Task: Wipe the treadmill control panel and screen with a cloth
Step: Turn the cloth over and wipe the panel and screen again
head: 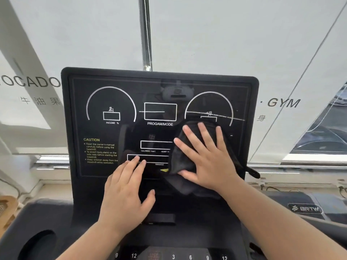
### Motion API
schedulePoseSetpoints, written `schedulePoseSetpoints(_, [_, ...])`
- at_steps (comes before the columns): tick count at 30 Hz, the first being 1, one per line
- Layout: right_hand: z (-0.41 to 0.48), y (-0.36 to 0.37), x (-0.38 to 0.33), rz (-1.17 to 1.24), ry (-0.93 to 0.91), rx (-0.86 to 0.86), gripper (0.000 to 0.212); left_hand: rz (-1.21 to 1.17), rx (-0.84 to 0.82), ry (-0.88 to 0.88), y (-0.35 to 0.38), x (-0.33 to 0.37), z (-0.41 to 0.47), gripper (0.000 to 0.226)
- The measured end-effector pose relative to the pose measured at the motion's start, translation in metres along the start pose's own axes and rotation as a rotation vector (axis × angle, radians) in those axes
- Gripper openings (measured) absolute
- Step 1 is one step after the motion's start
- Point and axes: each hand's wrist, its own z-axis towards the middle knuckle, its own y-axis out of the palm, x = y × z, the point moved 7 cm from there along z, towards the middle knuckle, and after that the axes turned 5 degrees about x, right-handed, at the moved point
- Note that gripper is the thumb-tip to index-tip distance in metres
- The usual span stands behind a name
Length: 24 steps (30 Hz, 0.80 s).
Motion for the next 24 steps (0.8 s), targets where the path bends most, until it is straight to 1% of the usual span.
schedulePoseSetpoints(1, [-0.013, 0.001, 0.013, -0.022, 0.001, -0.005, 0.093, 0.006, 0.001, -0.003, 0.001, 0.001, 0.000, 0.075])
schedulePoseSetpoints(3, [-0.027, -0.002, 0.045, -0.050, 0.059, -0.015, 0.098, 0.023, -0.002, -0.008, 0.004, 0.002, 0.000, 0.075])
schedulePoseSetpoints(5, [-0.024, -0.009, 0.079, -0.052, 0.166, -0.021, 0.102, 0.040, -0.012, -0.008, 0.007, 0.002, -0.002, 0.075])
schedulePoseSetpoints(8, [0.008, -0.020, 0.113, -0.040, 0.336, -0.031, 0.107, 0.035, -0.017, -0.007, 0.008, 0.001, -0.002, 0.074])
schedulePoseSetpoints(11, [0.050, -0.029, 0.118, -0.006, 0.479, -0.031, 0.111, 0.022, -0.017, -0.003, 0.007, 0.000, 0.000, 0.073])
schedulePoseSetpoints(13, [0.072, -0.032, 0.104, -0.002, 0.519, -0.033, 0.113, 0.018, -0.019, 0.001, 0.007, -0.001, -0.001, 0.072])
schedulePoseSetpoints(15, [0.084, -0.031, 0.081, 0.015, 0.500, -0.034, 0.115, 0.009, -0.002, -0.001, 0.005, -0.001, -0.001, 0.071])
schedulePoseSetpoints(18, [0.076, -0.023, 0.038, 0.045, 0.396, -0.038, 0.113, -0.031, 0.069, -0.033, 0.000, 0.000, 0.000, 0.066])
schedulePoseSetpoints(21, [0.038, -0.007, -0.007, 0.066, 0.253, -0.049, 0.108, -0.036, 0.135, -0.040, -0.001, 0.005, 0.000, 0.064])
schedulePoseSetpoints(24, [-0.011, 0.008, -0.024, 0.065, 0.141, -0.054, 0.103, -0.014, 0.171, 0.035, 0.002, 0.016, 0.000, 0.063])
